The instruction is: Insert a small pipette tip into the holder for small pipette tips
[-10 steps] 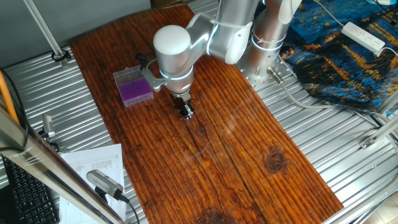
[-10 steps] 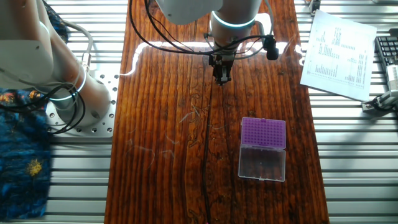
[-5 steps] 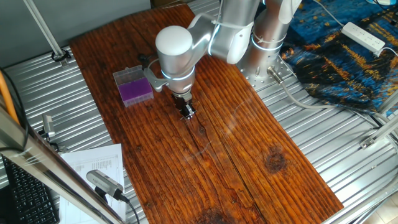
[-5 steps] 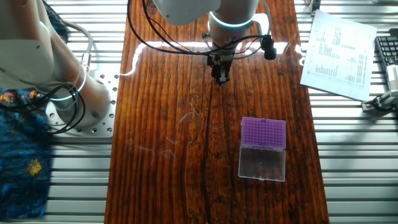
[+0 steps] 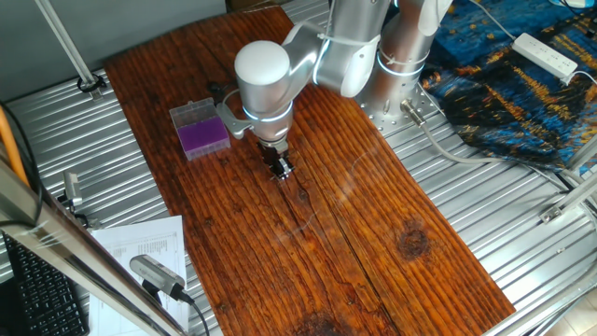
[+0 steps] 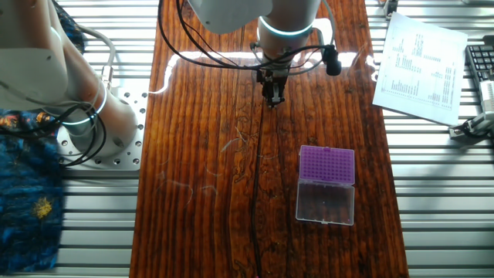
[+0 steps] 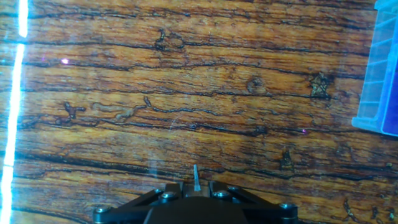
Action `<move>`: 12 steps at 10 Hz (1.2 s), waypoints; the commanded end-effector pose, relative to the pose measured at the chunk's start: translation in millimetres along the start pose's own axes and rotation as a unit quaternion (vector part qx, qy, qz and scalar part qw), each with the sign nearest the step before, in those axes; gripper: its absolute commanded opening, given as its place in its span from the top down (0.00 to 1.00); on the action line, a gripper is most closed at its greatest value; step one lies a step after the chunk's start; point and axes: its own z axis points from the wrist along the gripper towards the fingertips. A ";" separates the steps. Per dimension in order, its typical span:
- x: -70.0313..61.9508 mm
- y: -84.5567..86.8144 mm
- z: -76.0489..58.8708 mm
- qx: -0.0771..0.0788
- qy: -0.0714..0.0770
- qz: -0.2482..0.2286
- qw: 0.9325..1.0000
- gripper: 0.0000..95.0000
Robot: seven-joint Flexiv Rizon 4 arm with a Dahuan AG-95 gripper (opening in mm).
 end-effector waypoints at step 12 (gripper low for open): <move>0.5 -0.4 -0.2 0.000 -0.004 -0.004 1.000 0.80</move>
